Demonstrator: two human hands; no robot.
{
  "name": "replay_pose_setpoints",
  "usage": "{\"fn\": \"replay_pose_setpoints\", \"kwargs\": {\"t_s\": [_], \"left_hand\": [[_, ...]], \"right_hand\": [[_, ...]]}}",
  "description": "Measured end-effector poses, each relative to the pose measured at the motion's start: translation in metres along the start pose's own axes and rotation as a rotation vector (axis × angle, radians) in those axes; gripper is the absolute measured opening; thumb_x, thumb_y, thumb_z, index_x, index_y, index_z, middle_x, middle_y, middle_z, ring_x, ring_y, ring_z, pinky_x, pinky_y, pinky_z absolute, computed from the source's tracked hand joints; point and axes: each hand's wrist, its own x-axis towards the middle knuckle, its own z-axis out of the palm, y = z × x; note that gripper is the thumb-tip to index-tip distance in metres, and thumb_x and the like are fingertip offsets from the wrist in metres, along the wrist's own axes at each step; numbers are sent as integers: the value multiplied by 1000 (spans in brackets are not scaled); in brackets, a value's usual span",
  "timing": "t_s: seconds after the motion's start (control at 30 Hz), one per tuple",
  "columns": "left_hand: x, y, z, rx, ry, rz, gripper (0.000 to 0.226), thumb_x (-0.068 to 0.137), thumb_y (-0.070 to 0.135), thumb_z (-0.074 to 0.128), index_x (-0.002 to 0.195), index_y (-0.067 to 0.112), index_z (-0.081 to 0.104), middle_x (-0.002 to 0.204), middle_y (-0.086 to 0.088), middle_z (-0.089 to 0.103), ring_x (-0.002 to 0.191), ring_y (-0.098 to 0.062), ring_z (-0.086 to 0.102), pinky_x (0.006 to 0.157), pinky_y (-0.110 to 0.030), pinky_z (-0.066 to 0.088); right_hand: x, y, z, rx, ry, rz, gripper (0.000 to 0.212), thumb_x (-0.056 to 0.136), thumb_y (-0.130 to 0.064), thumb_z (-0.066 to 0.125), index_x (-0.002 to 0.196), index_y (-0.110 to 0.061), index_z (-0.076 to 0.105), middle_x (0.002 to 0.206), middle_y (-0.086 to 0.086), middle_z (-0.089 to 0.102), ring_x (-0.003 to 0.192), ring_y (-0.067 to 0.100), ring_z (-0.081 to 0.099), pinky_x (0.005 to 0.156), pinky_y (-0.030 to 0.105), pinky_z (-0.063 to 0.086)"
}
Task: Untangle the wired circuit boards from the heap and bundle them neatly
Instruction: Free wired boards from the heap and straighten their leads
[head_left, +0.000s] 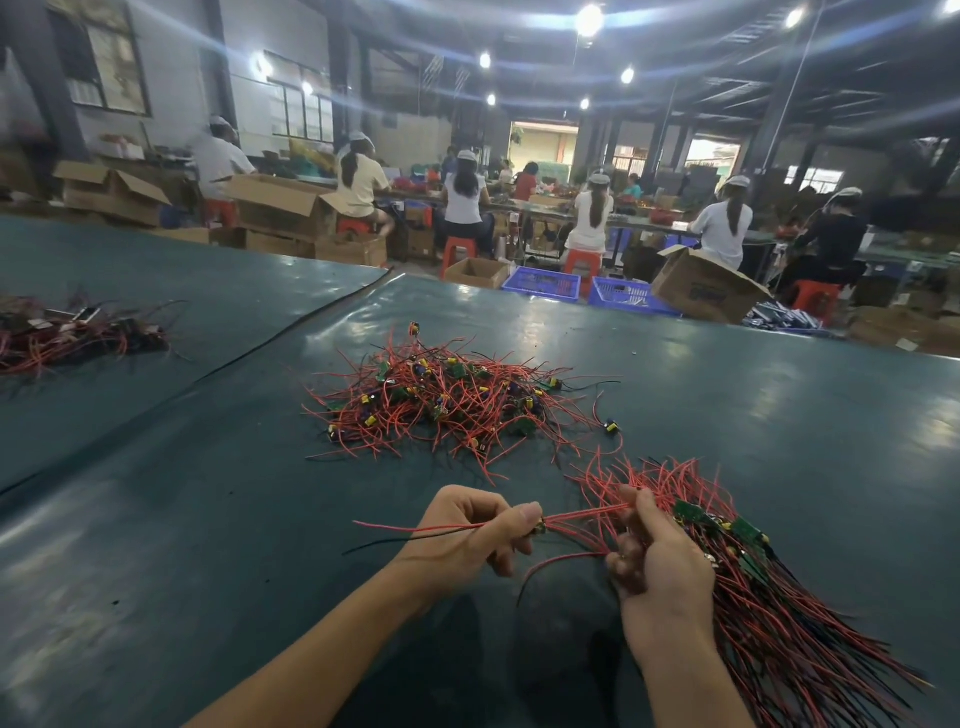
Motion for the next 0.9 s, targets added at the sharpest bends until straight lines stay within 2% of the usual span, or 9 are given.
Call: {"fn": "replay_pose_setpoints", "kwargs": {"t_s": [0.13, 0.27, 0.33, 0.37, 0.43, 0.5, 0.63, 0.73, 0.9], "left_hand": [[-1, -3, 0, -33, 27, 0, 38, 73, 52, 67, 51, 20, 67, 57, -9, 62, 46, -13, 56, 53, -22, 46], [0, -7, 3, -18, 66, -20, 37, 73, 55, 65, 57, 22, 69, 62, -10, 65, 53, -15, 60, 53, -23, 45], [-1, -9, 4, 27, 58, -9, 36, 76, 55, 65, 59, 23, 70, 59, -5, 65, 53, -14, 60, 54, -23, 45], [-1, -9, 4, 49, 44, 0, 36, 78, 53, 65, 59, 23, 69, 57, -2, 65, 53, -13, 59, 55, -23, 45], [-2, -9, 3, 84, 17, 1, 35, 82, 49, 65, 56, 25, 68, 55, 2, 64, 53, -12, 58, 56, -23, 45], [-2, -8, 3, 82, -7, -23, 34, 83, 46, 65, 56, 26, 69, 56, 0, 63, 52, -12, 58, 57, -23, 45], [0, 0, -2, 36, -35, -31, 37, 76, 52, 65, 55, 22, 69, 60, -16, 61, 47, -10, 56, 55, -21, 45], [1, 5, -8, -20, -2, -32, 38, 79, 45, 68, 51, 19, 67, 63, -16, 62, 45, -10, 54, 54, -19, 45], [2, 3, -10, -228, 123, -140, 35, 72, 49, 70, 64, 14, 73, 67, -6, 66, 54, -14, 58, 53, -24, 48]], "right_hand": [[-2, 3, -1, 31, -1, -23, 18, 96, -18, 59, 84, -10, 71, 59, -6, 53, 36, 1, 32, 33, 13, 26], [-14, 20, 5, -209, -90, -45, 15, 83, -20, 73, 72, -12, 75, 57, -3, 62, 40, 5, 43, 36, 19, 37], [-22, 30, 12, -318, -214, -95, 19, 85, -20, 72, 68, -17, 79, 67, 4, 72, 59, 19, 66, 60, 33, 56], [-25, 33, 15, -357, -242, -121, 22, 88, -19, 69, 68, -20, 79, 72, 7, 75, 72, 27, 71, 73, 40, 58], [-26, 36, 18, -385, -226, -147, 26, 91, -18, 66, 69, -20, 79, 74, 9, 75, 81, 34, 71, 82, 45, 57], [-21, 31, 16, -335, -153, -107, 24, 91, -18, 66, 73, -14, 79, 71, 8, 72, 69, 34, 64, 71, 40, 54], [-6, 8, 3, -148, 7, -80, 19, 92, -21, 64, 82, -10, 76, 57, -5, 52, 41, 5, 32, 36, 18, 29], [-3, -3, -7, 3, -5, -81, 22, 97, -20, 58, 86, -8, 73, 61, -7, 50, 39, 3, 28, 34, 16, 24], [-8, 0, -8, -13, -38, -169, 26, 97, -19, 58, 78, -11, 75, 60, -5, 51, 42, 5, 28, 36, 17, 22]]}}
